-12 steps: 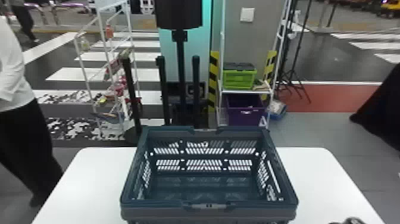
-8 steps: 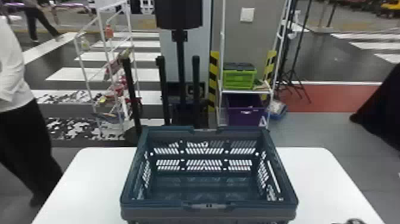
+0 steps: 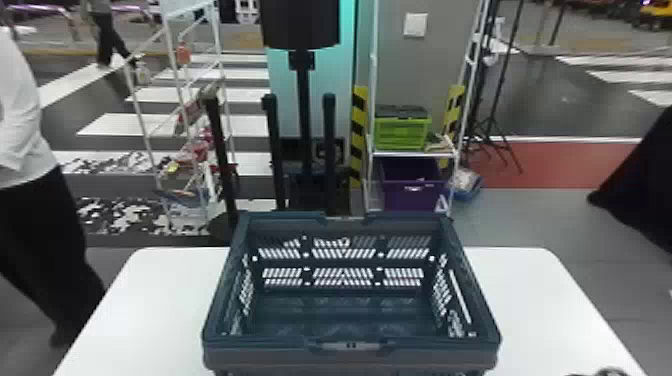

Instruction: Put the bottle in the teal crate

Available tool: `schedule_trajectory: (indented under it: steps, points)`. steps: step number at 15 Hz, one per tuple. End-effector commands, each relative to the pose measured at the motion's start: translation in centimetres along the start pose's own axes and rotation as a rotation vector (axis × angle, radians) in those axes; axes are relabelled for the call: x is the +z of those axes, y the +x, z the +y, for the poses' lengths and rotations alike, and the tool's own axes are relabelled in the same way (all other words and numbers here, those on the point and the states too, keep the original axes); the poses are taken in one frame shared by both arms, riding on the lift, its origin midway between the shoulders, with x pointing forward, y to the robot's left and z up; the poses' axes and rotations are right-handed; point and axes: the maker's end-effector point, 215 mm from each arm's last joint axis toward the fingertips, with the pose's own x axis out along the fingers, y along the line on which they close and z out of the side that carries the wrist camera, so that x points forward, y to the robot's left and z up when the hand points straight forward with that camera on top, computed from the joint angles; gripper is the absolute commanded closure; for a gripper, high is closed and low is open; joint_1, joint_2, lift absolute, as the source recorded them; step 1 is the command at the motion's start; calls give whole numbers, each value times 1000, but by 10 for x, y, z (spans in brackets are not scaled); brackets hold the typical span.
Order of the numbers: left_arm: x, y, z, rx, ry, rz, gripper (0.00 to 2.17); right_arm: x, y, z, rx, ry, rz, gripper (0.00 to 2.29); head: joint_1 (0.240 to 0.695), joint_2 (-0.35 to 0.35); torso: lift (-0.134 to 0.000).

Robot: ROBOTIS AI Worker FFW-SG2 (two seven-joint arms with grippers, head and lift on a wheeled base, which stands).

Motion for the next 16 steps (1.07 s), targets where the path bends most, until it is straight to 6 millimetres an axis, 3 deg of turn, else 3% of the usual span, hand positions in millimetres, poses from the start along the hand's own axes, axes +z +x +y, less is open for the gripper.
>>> schedule_trajectory:
  steps: [1,4,9,12,16]
  points:
    - [1,-2,0,1,-2,-4,140,18,4,1,3,-7,-33,1986,499,0,0]
    - [1,-4,1,2,-5,-10,140,34,21,4,16,-4,-40,1986,499,0,0]
    - [1,-5,2,3,-3,-10,140,26,72,13,50,34,63,1986,499,0,0]
    - [0,-5,5,4,2,-5,140,30,107,28,82,45,92,1983,499,0,0]
    - [-4,-7,12,16,8,6,140,17,150,57,129,27,204,1983,499,0,0]
